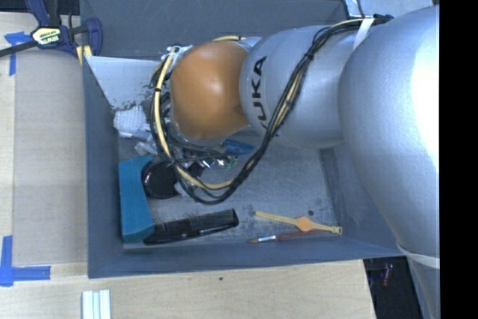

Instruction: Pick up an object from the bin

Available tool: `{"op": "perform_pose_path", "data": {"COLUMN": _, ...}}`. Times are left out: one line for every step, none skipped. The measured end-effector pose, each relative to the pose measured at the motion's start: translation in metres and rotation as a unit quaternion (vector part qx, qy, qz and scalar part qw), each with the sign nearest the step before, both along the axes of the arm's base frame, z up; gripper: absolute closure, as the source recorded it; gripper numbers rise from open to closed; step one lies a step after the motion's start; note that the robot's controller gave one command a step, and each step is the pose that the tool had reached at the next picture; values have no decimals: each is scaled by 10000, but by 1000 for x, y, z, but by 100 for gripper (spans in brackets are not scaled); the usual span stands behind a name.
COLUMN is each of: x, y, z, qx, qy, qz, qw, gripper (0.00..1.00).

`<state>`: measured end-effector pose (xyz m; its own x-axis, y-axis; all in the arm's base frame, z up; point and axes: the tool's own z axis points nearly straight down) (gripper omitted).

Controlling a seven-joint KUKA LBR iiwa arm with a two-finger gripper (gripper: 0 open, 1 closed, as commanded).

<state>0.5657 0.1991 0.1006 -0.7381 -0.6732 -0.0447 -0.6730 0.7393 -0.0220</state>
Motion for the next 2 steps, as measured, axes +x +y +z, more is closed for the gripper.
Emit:
{"op": "perform_pose_path", "data": {"x": 26, "y": -7, "z": -31, "qx": -20, "qy": 114, "qz": -1266, "qw": 9919, "gripper": 100}}
{"op": "perform_pose_path", "data": {"x": 26, "y": -7, "z": -31, "qx": -19, "qy": 114, "qz": -1267, "qw": 9919, "gripper": 100}}
